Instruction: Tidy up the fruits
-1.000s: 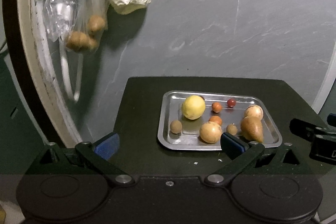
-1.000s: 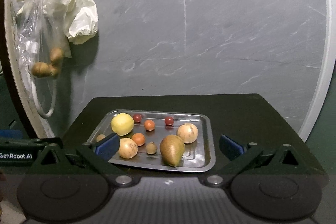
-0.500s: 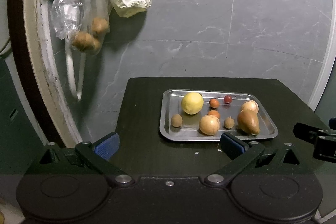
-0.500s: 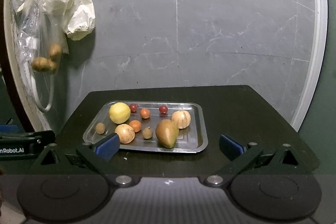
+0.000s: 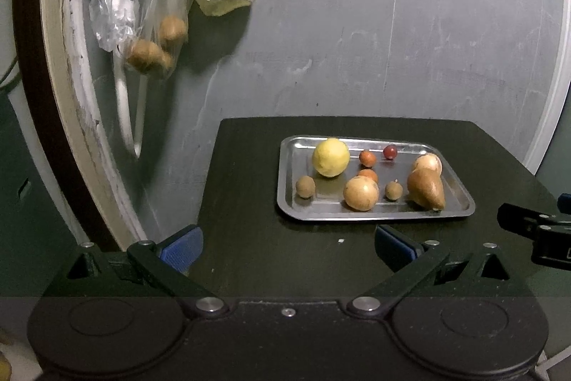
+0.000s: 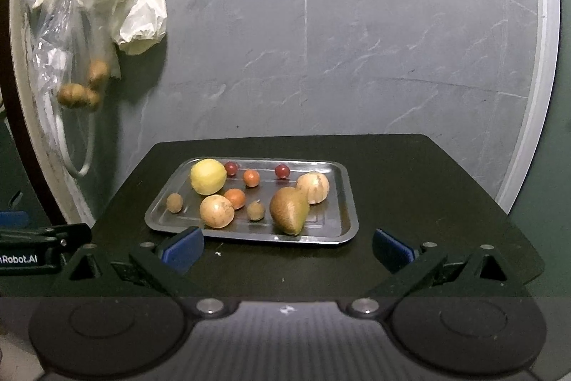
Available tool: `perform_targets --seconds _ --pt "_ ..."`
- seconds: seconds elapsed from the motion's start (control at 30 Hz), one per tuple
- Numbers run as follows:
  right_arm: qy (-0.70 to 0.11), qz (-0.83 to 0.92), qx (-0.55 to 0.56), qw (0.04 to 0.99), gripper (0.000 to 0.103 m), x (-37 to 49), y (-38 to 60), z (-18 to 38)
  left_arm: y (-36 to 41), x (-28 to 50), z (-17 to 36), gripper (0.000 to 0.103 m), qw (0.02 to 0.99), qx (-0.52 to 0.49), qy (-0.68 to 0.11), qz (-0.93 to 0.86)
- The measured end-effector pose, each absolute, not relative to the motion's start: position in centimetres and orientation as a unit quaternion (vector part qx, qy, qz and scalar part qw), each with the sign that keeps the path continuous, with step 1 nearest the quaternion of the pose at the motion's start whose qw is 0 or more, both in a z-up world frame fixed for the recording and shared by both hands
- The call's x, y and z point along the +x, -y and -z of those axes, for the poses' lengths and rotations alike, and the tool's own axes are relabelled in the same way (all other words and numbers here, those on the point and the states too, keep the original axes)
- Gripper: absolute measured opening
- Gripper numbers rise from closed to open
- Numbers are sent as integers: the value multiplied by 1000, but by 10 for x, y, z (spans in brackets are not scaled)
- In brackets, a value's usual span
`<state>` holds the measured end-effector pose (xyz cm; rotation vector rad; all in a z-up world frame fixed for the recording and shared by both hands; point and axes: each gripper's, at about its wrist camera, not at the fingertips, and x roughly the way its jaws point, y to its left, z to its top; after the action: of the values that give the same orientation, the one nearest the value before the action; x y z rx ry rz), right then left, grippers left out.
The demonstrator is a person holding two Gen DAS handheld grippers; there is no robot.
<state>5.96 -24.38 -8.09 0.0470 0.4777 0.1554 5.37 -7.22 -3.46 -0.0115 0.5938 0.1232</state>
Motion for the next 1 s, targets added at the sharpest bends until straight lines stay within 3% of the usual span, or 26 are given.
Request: perform_targets --seconds 1.0 --pt "-263 -91 12 961 103 62 241 88 61 50 39 102 949 -4 -309 -68"
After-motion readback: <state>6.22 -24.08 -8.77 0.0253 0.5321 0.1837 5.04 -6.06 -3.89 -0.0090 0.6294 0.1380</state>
